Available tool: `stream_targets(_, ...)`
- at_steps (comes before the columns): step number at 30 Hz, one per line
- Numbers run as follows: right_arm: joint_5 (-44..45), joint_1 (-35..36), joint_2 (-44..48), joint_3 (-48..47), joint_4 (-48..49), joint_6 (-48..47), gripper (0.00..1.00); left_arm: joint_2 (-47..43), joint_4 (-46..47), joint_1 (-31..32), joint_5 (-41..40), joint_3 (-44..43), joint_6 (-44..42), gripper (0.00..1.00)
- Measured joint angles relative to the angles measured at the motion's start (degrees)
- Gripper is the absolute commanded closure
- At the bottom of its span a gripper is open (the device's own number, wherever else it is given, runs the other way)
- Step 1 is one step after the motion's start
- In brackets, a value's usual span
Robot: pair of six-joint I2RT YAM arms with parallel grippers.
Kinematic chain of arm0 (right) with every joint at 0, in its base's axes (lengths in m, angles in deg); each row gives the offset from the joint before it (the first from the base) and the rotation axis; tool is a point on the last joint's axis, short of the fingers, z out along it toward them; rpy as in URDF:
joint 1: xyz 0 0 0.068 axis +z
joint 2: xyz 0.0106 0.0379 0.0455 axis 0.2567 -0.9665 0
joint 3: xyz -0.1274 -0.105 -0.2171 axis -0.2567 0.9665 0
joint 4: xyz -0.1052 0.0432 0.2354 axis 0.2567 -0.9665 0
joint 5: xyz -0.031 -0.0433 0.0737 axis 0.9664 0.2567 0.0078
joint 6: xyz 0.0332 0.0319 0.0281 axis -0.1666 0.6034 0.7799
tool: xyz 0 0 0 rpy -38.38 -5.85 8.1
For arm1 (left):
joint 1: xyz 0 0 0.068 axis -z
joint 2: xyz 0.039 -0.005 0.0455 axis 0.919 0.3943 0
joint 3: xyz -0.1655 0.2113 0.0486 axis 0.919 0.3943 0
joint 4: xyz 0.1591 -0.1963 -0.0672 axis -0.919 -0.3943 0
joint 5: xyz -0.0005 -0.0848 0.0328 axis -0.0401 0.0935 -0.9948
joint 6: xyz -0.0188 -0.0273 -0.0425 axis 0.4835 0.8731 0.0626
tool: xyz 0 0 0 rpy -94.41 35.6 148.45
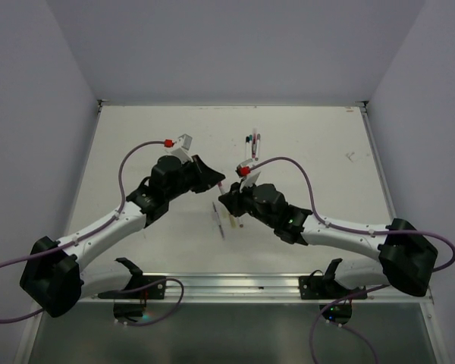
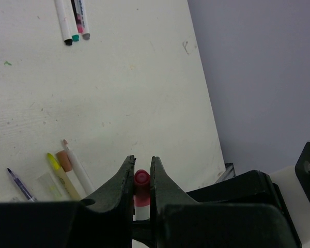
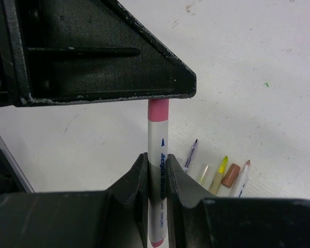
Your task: Open the pen caps
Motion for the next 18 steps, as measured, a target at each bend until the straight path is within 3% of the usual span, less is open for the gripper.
stream_targets(5, 0.07, -0.15, 1.18, 2.32, 5.20, -1.03, 1.00, 0.00, -0.24, -2.29, 3.08, -0.94, 2.34, 1.00)
stream_targets(18, 0.24, -0.87, 1.29, 4.33, 13.97, -2.36, 1.00, 0.00, -3.74, -4.81, 2.10, -3.98, 8.24, 1.00)
